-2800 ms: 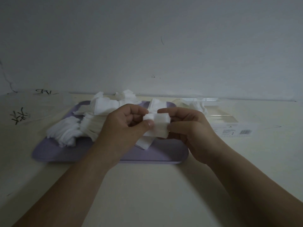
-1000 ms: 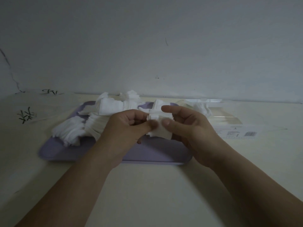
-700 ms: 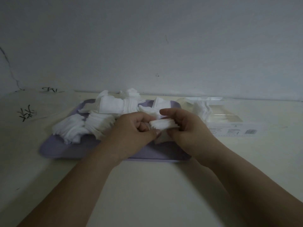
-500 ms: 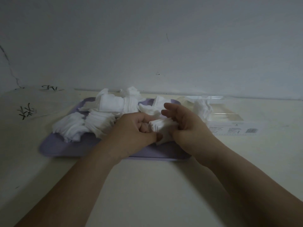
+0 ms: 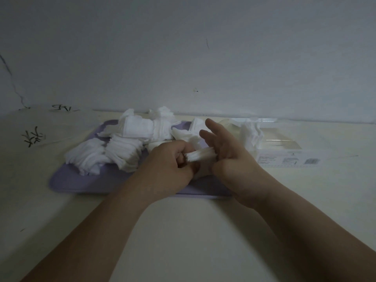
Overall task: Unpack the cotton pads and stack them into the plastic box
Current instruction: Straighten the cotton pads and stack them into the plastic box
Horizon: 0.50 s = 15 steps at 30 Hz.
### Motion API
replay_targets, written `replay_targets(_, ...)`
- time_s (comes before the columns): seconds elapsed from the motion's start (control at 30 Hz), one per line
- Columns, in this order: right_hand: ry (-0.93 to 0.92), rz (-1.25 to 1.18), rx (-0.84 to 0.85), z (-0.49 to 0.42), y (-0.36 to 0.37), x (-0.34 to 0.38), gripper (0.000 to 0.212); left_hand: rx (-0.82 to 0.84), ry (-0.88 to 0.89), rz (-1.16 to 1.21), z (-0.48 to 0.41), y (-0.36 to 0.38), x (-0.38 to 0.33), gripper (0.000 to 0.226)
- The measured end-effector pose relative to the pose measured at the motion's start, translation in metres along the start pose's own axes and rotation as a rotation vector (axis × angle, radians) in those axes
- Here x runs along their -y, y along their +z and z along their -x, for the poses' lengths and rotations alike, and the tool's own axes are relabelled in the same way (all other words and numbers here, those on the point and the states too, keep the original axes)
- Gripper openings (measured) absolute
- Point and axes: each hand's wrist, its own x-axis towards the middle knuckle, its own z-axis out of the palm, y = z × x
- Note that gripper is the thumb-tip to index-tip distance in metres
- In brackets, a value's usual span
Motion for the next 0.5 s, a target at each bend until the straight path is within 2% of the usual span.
replay_targets(0.1,-0.056,0.087,-0.012,-0.002,-0.009,0.001,0.084,-0.038,0.031,0.026,0.0,-0.002,-0.002,0.006)
replay_targets(0.17,-0.044,0.159,-0.03,-0.003,-0.017,0.004,0.075,-0.053,0.03,0.077,0.0,-0.005,-0.003,0.015)
replay_targets(0.23,-0.017,0.221,-0.046,-0.003,-0.02,0.006,0.051,-0.03,0.036,0.114,0.0,-0.005,-0.005,0.023)
replay_targets(0.3,-0.029,0.273,-0.116,-0.004,-0.019,0.006,0.024,-0.077,0.022,0.11,-0.002,-0.006,-0.004,0.03)
replay_targets(0.4,-0.053,0.345,-0.318,-0.005,-0.016,0.005,0.013,-0.258,-0.005,-0.098,-0.014,-0.016,0.001,0.031)
replay_targets(0.5,-0.072,0.393,-0.419,-0.007,-0.012,0.002,0.017,-0.245,0.059,-0.425,-0.029,-0.026,-0.002,0.028)
